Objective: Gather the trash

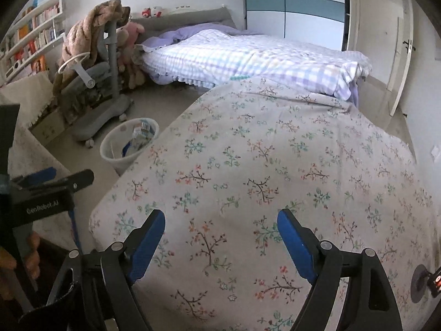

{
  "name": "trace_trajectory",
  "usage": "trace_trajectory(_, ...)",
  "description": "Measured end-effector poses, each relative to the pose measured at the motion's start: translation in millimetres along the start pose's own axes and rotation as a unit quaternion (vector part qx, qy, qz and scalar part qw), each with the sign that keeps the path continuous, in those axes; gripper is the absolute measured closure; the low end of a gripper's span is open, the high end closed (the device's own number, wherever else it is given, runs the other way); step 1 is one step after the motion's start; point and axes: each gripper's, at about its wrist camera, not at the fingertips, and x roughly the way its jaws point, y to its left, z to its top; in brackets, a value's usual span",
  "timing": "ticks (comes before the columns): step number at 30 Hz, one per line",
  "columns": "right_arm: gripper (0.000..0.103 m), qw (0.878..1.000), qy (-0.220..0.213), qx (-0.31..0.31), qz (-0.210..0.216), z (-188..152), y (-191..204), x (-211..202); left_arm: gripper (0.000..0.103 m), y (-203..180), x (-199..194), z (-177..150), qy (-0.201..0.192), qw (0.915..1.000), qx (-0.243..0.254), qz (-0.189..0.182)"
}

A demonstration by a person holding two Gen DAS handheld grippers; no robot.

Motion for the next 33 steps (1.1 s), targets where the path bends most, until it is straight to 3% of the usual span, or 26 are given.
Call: trace_trajectory(33, 0.018, 0.999, -0.035, 0.028, -0.007, 15.1, -7.4, 1.7, 0.001, -7.9, -8.8, -6.2, -0.026, 0.9997, 0.001, 0.002)
